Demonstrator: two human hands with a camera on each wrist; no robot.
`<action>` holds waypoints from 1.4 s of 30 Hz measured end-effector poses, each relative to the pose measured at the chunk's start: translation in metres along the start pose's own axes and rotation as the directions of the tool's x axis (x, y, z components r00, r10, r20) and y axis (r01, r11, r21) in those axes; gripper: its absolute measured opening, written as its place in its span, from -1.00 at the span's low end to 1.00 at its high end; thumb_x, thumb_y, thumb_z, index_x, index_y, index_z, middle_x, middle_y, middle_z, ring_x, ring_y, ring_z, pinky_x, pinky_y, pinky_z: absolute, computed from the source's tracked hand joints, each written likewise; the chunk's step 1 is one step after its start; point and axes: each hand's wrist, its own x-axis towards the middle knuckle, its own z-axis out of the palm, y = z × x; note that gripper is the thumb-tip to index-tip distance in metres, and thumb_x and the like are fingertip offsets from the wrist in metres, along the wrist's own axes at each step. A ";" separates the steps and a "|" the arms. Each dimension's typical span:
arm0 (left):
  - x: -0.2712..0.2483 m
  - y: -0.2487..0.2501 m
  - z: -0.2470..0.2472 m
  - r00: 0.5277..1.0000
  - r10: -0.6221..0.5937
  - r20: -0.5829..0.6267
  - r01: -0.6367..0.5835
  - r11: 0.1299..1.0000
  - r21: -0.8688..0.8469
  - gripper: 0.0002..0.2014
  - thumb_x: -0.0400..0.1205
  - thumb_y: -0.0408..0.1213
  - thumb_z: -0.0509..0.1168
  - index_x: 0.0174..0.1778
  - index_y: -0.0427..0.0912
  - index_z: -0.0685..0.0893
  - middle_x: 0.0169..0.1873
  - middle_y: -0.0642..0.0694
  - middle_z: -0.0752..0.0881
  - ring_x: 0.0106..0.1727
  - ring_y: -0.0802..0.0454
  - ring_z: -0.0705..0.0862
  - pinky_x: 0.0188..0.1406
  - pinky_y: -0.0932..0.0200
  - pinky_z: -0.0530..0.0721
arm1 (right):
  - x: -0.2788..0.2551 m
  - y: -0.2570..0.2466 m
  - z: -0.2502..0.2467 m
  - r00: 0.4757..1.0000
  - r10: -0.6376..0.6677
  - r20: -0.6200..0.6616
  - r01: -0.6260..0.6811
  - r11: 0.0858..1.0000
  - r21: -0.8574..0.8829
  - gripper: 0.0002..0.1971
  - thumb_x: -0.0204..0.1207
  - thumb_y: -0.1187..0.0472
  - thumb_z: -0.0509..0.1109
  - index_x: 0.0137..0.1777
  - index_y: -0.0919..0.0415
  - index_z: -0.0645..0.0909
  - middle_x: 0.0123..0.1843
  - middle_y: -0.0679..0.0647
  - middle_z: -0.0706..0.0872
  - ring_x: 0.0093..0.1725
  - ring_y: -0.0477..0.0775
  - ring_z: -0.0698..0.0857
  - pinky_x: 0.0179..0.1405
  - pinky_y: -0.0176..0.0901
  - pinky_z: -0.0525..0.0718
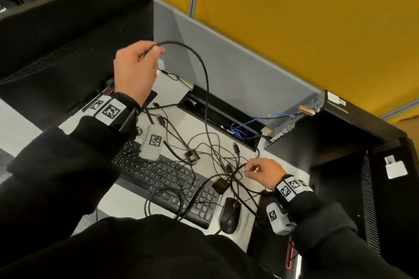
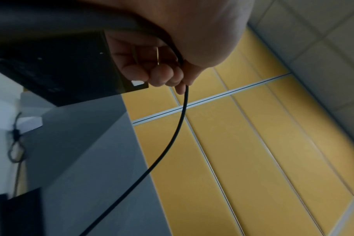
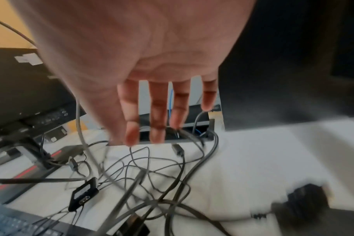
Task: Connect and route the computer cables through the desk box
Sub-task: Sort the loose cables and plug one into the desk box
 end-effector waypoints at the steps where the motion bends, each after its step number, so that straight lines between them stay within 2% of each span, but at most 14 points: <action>1: -0.003 -0.005 0.002 0.999 -0.033 0.029 0.033 0.999 -0.011 -0.79 0.73 -0.28 0.28 0.08 -0.21 0.82 -0.41 -0.07 0.56 -0.40 0.04 0.48 -0.42 0.12 0.49 | -0.002 -0.008 -0.004 0.996 0.031 0.082 -0.029 0.999 -0.030 -0.79 0.44 -0.34 0.42 -0.16 -0.28 0.71 -0.27 -0.23 0.80 -0.18 -0.22 0.71 -0.01 -0.07 0.69; 4: -0.012 -0.019 0.009 0.990 -0.097 0.098 0.101 0.994 -0.037 -0.81 0.75 -0.32 0.27 0.04 -0.24 0.81 -0.46 -0.08 0.51 -0.44 0.06 0.45 -0.45 0.16 0.46 | 0.000 -0.031 -0.008 0.962 0.107 0.250 -0.093 0.993 -0.071 -0.54 0.61 -0.40 0.23 -0.17 -0.12 0.77 -0.33 -0.06 0.83 -0.25 -0.16 0.76 -0.05 -0.16 0.68; 7: -0.016 -0.023 0.011 0.975 -0.097 0.200 0.118 0.989 -0.093 -0.80 0.77 -0.36 0.24 0.04 -0.28 0.80 -0.48 -0.12 0.49 -0.46 0.04 0.45 -0.47 0.16 0.47 | 0.014 -0.047 -0.001 0.993 0.106 0.045 -0.106 0.994 -0.006 -0.71 0.59 -0.31 0.33 0.08 -0.17 0.70 -0.15 -0.07 0.81 -0.12 -0.09 0.77 0.05 -0.04 0.75; 10: -0.011 -0.012 0.008 0.943 -0.059 0.328 0.141 0.962 -0.232 -0.78 0.79 -0.39 0.21 0.06 -0.29 0.79 -0.50 -0.17 0.48 -0.47 -0.05 0.43 -0.44 0.10 0.48 | 0.030 -0.067 0.004 0.991 0.128 -0.033 -0.109 0.933 0.343 -0.31 0.32 -0.39 0.53 0.45 -0.26 0.50 0.17 -0.14 0.71 0.11 -0.06 0.72 0.18 -0.08 0.68; 13: 0.008 0.009 0.000 0.922 0.024 0.388 0.142 0.908 -0.393 -0.77 0.82 -0.35 0.17 0.10 -0.29 0.75 -0.49 -0.17 0.42 -0.48 -0.07 0.39 -0.40 0.04 0.43 | 0.045 -0.090 0.012 0.996 0.047 0.082 -0.073 0.932 0.355 -0.48 0.31 -0.41 0.52 0.27 -0.36 0.62 0.18 -0.09 0.75 0.15 -0.05 0.74 0.30 -0.02 0.67; 18: 0.053 0.029 -0.025 0.946 0.136 0.295 0.038 0.856 -0.516 -0.79 0.82 -0.27 0.18 0.11 -0.20 0.74 -0.48 -0.13 0.42 -0.48 -0.08 0.39 -0.42 0.00 0.43 | 0.038 -0.125 -0.001 0.995 0.085 0.056 -0.102 0.841 0.532 -0.69 0.75 0.07 0.27 -0.11 0.25 0.69 -0.14 0.16 0.86 -0.19 -0.05 0.81 -0.14 -0.06 0.70; 24: 0.091 -0.018 -0.042 0.953 0.117 0.279 -0.164 0.975 0.152 -0.74 0.69 -0.09 0.20 0.03 0.03 0.81 -0.37 -0.07 0.71 -0.35 -0.04 0.66 -0.24 0.05 0.71 | 0.003 -0.147 -0.069 0.837 0.463 -0.293 0.134 0.347 0.928 -0.67 0.80 0.00 0.18 -0.16 0.13 0.53 -0.41 0.14 0.60 -0.49 0.16 0.59 -0.40 0.08 0.74; 27: 0.089 -0.051 -0.033 0.886 -0.155 0.438 -0.224 0.682 0.696 -0.68 0.67 -0.09 0.22 0.30 0.06 0.72 0.18 -0.20 0.76 0.16 -0.31 0.71 0.22 -0.25 0.70 | 0.001 -0.149 -0.081 0.823 0.493 -0.284 0.234 0.162 0.959 -0.62 0.79 -0.03 0.17 -0.27 0.08 0.48 -0.48 0.04 0.24 -0.57 0.00 0.18 -0.57 -0.24 0.25; 29: 0.075 -0.058 -0.022 0.865 -0.092 0.493 -0.346 0.603 0.719 -0.37 0.68 -0.13 0.35 0.69 -0.06 0.32 0.54 -0.30 0.46 0.46 -0.40 0.52 0.43 -0.37 0.54 | 0.005 -0.157 -0.078 0.830 0.497 -0.254 0.205 0.152 0.967 -0.68 0.76 0.07 0.19 -0.23 0.10 0.53 -0.44 0.03 0.20 -0.53 -0.02 0.13 -0.57 -0.27 0.12; 31: 0.056 -0.045 -0.008 0.780 0.180 0.600 -0.567 0.610 0.554 -0.14 0.62 -0.03 0.45 0.78 0.00 0.13 0.67 -0.23 0.30 0.61 -0.31 0.38 0.56 -0.35 0.43 | 0.008 -0.174 -0.070 0.868 0.436 -0.239 0.157 0.215 0.964 -0.76 0.73 0.24 0.16 -0.12 0.19 0.62 -0.41 0.04 0.24 -0.48 -0.01 0.17 -0.58 -0.25 0.15; 33: 0.036 -0.031 0.009 0.529 0.361 0.768 -0.810 0.486 0.330 -0.10 0.58 0.05 0.46 0.79 0.03 0.14 0.71 -0.15 0.28 0.71 -0.21 0.27 0.66 -0.29 0.30 | 0.011 -0.195 -0.059 0.917 0.333 -0.222 0.109 0.324 0.940 -0.71 0.75 0.34 0.13 -0.04 0.25 0.69 -0.43 0.05 0.31 -0.49 -0.01 0.26 -0.56 -0.24 0.19; 36: 0.012 -0.025 0.033 0.198 0.261 0.945 -0.928 0.359 0.095 -0.16 0.59 0.07 0.39 0.78 0.00 0.21 0.67 -0.07 0.41 0.72 -0.13 0.30 0.73 -0.14 0.16 | 0.017 -0.223 -0.045 0.976 0.156 -0.151 0.050 0.516 0.855 -0.67 0.73 0.38 0.23 -0.19 0.16 0.74 -0.46 0.10 0.39 -0.51 0.01 0.36 -0.53 -0.19 0.26; 39: 0.020 -0.037 0.032 0.149 0.046 0.988 -0.861 0.497 0.107 -0.47 0.63 0.23 0.34 0.51 0.18 0.59 0.09 0.11 0.81 0.17 0.03 0.74 0.15 0.10 0.59 | 0.018 -0.223 -0.039 0.993 0.058 -0.100 0.040 0.637 0.770 -0.80 0.72 0.29 0.35 -0.13 0.38 0.64 -0.45 0.16 0.53 -0.54 0.06 0.47 -0.53 -0.13 0.42; 42: 0.052 -0.044 0.009 0.252 -0.033 0.967 -0.737 0.641 0.214 -0.60 0.54 0.40 0.33 0.09 0.28 0.85 -0.15 0.26 0.84 -0.09 0.25 0.74 -0.10 0.15 0.62 | 0.013 -0.201 -0.031 0.999 -0.021 0.028 -0.003 0.736 0.677 -0.73 0.68 0.18 0.43 -0.02 0.45 0.60 -0.46 0.10 0.57 -0.54 0.04 0.52 -0.45 -0.19 0.58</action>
